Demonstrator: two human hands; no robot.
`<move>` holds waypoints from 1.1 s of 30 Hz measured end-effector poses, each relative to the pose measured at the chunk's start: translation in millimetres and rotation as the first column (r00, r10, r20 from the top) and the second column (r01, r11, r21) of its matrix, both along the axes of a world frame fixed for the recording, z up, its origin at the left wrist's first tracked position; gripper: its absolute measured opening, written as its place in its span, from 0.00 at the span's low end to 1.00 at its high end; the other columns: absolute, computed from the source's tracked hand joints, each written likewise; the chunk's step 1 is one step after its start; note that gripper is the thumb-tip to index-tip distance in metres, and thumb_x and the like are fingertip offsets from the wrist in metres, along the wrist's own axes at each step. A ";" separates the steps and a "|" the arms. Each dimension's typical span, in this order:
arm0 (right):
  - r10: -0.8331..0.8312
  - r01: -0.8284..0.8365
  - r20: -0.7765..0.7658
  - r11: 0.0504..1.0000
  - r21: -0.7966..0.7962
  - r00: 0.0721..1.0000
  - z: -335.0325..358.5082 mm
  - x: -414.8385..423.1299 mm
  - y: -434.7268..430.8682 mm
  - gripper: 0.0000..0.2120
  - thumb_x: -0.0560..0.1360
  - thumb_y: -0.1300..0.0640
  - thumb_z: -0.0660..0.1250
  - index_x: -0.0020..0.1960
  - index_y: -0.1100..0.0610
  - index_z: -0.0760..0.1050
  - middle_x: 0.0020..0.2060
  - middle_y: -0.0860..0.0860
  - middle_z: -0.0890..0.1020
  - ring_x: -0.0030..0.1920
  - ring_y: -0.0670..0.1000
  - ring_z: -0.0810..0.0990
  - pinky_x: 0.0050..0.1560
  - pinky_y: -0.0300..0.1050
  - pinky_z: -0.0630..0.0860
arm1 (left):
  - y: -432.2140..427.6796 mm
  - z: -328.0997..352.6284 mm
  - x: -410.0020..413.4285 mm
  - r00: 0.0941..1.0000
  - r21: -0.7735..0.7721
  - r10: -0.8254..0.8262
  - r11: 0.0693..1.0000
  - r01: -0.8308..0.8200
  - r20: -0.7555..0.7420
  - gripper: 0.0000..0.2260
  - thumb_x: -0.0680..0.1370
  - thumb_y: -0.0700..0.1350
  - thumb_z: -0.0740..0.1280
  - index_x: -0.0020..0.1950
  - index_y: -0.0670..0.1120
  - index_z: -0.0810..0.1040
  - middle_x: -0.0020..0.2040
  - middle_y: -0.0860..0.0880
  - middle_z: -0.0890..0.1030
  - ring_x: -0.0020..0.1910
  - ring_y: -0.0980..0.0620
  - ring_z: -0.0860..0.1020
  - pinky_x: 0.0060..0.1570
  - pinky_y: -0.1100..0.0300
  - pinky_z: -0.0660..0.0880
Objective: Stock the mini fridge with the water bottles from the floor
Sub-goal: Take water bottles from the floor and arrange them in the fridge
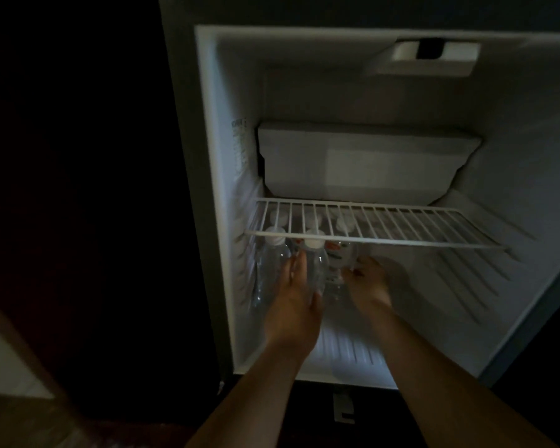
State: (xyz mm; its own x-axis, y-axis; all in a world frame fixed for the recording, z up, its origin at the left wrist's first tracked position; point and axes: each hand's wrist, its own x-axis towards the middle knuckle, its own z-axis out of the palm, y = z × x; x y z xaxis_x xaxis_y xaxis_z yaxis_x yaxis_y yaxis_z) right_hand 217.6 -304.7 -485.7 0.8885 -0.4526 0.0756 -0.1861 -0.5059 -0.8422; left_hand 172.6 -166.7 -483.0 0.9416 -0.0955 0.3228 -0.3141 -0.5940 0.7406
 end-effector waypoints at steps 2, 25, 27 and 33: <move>-0.033 0.033 0.001 0.999 0.009 0.999 -3.4 3.9 1.4 0.11 0.75 0.59 0.67 0.54 0.65 0.74 0.49 0.62 0.81 0.51 0.60 0.80 0.45 0.40 0.68 | -0.2 0.8 -0.9 1.000 -0.001 -0.004 1.000 0.004 0.006 0.32 0.78 0.45 0.60 0.76 0.58 0.46 0.77 0.54 0.52 0.75 0.55 0.57 0.69 0.53 0.68; 0.179 -0.370 -0.483 0.866 -0.337 0.857 37.0 -40.0 -6.9 0.10 0.77 0.62 0.60 0.53 0.60 0.78 0.45 0.57 0.79 0.42 0.53 0.79 0.40 0.40 0.75 | 34.3 39.5 -30.4 0.927 0.392 -0.131 0.878 0.273 -0.352 0.19 0.80 0.50 0.59 0.70 0.46 0.67 0.71 0.45 0.68 0.70 0.47 0.67 0.69 0.52 0.65; 0.259 -0.523 -0.588 0.782 -0.338 0.767 49.4 -53.1 -3.2 0.11 0.76 0.67 0.61 0.55 0.61 0.77 0.48 0.58 0.79 0.43 0.54 0.80 0.32 0.37 0.74 | 40.3 52.9 -42.6 0.885 0.497 -0.158 0.777 0.385 -0.439 0.20 0.81 0.52 0.56 0.71 0.45 0.67 0.72 0.45 0.67 0.71 0.46 0.65 0.69 0.55 0.63; 0.414 -0.686 -0.647 0.687 -0.239 0.641 93.4 -88.8 13.3 0.15 0.77 0.63 0.62 0.63 0.59 0.74 0.49 0.55 0.77 0.35 0.47 0.76 0.35 0.39 0.72 | 60.0 105.5 -74.0 0.844 0.647 -0.086 0.603 0.467 -0.530 0.21 0.81 0.51 0.55 0.66 0.38 0.71 0.68 0.40 0.71 0.65 0.42 0.71 0.60 0.57 0.68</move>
State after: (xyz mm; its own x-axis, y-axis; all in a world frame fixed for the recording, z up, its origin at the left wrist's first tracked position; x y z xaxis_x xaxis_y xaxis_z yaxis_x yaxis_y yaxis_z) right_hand 128.8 -291.4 -392.3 0.9057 0.1015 -0.4116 -0.0634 -0.9275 -0.3685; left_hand 98.6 -106.7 -377.5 0.8352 -0.3943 -0.3834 -0.3471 -0.9187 0.1886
